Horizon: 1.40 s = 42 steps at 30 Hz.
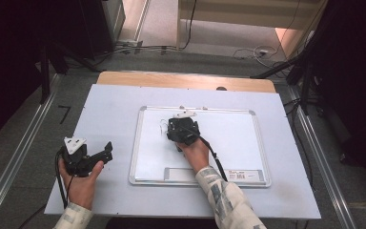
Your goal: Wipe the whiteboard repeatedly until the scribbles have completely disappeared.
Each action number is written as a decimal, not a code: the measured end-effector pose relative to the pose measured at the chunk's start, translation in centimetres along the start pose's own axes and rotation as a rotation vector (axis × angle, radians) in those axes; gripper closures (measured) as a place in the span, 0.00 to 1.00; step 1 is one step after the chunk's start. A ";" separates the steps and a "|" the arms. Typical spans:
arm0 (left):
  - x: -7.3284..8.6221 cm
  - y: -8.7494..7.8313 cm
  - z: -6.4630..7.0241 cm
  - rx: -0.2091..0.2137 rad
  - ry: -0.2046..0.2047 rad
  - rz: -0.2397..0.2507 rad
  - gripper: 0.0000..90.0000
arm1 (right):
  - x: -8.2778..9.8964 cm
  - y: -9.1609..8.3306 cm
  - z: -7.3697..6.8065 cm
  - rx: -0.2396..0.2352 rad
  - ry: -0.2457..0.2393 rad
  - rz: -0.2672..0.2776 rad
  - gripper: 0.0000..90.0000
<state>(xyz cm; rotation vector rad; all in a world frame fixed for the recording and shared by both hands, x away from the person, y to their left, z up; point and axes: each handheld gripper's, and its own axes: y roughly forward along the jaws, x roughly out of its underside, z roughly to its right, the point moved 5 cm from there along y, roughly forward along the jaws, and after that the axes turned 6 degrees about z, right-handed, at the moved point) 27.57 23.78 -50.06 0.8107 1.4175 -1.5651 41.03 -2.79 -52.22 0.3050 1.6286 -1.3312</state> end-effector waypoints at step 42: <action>0.0 0.1 0.3 0.009 0.010 -0.003 0.07 | 0.6 -0.8 -1.7 -0.068 -0.010 -0.012 0.40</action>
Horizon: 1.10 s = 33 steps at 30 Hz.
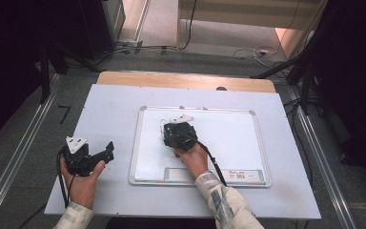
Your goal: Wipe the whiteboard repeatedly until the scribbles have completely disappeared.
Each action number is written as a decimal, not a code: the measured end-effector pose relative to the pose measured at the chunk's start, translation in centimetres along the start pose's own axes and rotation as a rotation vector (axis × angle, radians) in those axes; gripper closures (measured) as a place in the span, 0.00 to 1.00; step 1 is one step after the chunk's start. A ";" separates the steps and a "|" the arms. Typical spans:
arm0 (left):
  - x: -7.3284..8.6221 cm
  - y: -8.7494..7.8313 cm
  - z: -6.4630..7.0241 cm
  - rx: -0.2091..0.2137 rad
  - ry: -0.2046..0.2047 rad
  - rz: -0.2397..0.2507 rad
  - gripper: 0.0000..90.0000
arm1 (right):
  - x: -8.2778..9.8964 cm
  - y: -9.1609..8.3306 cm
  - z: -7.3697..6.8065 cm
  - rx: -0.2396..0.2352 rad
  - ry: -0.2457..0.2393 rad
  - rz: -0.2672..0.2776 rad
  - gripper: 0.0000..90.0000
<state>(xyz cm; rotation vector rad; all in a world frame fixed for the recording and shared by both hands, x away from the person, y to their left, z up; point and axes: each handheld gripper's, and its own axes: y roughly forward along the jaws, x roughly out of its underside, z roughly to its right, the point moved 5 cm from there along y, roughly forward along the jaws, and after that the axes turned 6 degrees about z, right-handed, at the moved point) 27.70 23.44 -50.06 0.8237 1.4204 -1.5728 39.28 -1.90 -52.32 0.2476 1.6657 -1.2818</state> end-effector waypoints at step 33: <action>0.0 0.0 -0.2 -0.005 -0.005 0.002 0.07 | -0.6 0.6 2.0 0.041 0.054 0.004 0.42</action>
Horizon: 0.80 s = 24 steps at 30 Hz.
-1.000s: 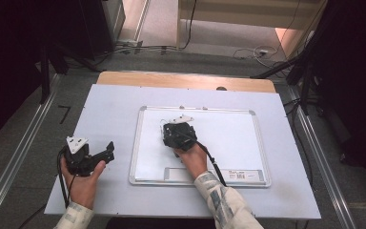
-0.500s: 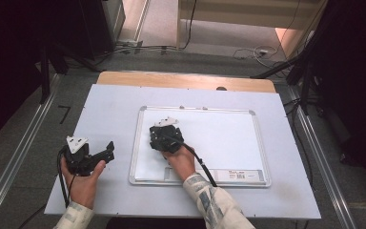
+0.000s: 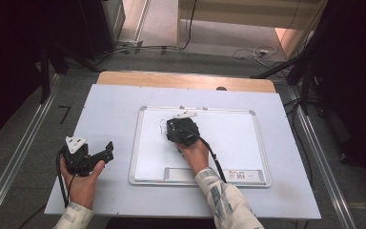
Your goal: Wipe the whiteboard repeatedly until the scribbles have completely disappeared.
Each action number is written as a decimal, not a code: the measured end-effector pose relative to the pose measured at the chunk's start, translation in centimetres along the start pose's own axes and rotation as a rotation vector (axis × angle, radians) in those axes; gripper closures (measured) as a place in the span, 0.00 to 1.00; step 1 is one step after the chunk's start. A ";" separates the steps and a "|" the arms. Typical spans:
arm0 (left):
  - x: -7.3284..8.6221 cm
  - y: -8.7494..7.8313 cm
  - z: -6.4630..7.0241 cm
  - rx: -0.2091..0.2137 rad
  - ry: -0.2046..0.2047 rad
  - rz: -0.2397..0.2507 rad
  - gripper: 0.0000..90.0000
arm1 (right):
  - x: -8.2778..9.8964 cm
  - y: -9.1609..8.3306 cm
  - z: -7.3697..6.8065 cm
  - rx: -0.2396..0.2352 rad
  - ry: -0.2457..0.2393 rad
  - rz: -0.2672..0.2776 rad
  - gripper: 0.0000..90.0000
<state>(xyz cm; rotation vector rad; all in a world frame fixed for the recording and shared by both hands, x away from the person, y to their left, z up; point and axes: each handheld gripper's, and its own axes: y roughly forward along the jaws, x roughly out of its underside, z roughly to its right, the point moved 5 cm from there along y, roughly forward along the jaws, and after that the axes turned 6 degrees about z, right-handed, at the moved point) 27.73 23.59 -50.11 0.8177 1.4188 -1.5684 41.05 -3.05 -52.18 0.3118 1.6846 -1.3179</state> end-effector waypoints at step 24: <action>0.2 -0.1 -0.3 -0.001 -0.009 -0.008 0.07 | -2.0 2.5 -4.4 -0.052 -0.044 0.015 0.42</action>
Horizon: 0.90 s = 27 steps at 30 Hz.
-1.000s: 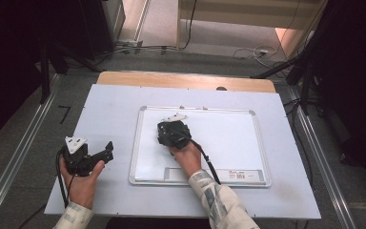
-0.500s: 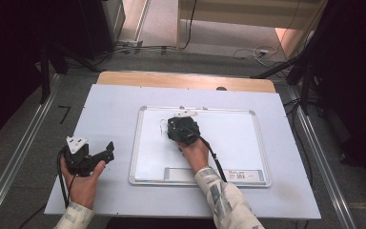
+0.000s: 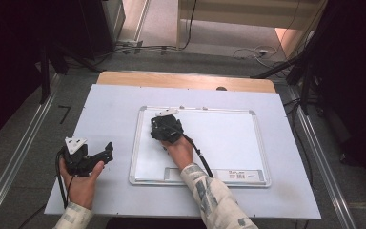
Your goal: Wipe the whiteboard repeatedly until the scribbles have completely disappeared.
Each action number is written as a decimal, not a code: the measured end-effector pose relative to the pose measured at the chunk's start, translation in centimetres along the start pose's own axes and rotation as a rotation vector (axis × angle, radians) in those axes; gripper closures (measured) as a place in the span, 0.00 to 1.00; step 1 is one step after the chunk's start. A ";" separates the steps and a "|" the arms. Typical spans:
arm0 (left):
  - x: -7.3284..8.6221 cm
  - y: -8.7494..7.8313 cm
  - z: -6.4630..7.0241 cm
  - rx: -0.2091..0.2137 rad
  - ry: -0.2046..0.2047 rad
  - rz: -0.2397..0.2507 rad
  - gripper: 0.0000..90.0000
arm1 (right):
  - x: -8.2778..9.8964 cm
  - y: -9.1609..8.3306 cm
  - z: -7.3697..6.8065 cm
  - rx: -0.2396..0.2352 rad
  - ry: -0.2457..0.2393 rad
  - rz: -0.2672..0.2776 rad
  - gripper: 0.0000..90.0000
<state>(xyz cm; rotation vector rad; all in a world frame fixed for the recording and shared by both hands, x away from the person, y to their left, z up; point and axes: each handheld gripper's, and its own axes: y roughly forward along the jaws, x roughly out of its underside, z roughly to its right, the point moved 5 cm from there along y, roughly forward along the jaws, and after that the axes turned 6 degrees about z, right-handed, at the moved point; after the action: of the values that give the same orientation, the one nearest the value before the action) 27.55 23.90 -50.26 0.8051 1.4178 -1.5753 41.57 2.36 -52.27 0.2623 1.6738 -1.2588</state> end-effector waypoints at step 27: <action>-0.1 0.1 0.2 0.005 0.002 0.000 0.07 | -1.0 1.2 0.4 0.030 -0.004 -0.006 0.42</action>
<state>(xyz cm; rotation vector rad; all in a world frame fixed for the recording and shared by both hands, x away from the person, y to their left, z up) 27.70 23.75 -50.20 0.8098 1.4164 -1.5787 43.03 2.94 -52.20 0.2732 1.6548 -1.2889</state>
